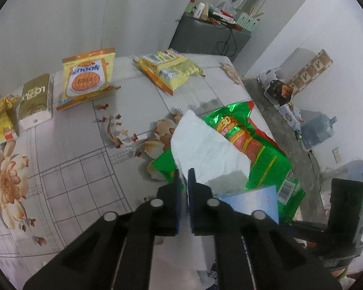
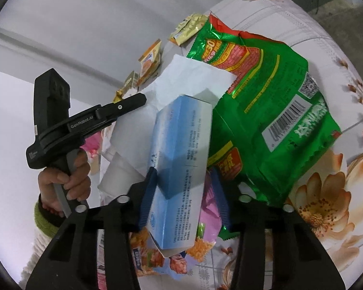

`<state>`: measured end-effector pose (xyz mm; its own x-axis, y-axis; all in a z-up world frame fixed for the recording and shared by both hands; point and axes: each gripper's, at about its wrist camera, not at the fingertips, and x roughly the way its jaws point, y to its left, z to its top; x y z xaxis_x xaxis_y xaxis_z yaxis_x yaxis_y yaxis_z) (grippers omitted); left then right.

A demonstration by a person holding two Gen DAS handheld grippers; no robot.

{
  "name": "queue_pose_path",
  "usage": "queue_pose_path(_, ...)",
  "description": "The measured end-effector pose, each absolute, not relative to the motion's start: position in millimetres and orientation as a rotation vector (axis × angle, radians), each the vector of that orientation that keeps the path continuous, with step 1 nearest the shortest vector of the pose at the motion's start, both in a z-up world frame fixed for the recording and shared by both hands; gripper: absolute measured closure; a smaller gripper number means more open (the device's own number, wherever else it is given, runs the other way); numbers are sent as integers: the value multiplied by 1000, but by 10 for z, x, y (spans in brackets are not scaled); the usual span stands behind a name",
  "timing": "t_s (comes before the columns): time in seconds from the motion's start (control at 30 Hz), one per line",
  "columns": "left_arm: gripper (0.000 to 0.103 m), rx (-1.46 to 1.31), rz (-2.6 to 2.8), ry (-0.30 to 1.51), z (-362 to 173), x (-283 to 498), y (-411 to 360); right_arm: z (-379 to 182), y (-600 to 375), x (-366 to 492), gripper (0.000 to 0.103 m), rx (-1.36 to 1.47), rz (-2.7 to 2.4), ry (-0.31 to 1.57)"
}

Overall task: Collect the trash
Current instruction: 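Grasp the blue box with the right gripper while the left grasps the white tissue, then carry the white tissue and blue box over the wastebasket and open both grippers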

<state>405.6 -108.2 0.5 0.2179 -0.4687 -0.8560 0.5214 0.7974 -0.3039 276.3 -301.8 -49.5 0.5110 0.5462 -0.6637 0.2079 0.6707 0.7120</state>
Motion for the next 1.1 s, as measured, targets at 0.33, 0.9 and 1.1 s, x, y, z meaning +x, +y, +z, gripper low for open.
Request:
queue_pose_path(0.33,103,51,-689,1033,393,3882,-966,-316,-3106,2493,69,873,237,977)
queue_pose_path(0.9,103,6,-791,811,1479,3052,-820,204,-3373,1761,75,925,229,802)
queue_pose_path(1.1,103,49,-881,782,1732,2594,-1063,336,-3688,1161,75,956,158,705)
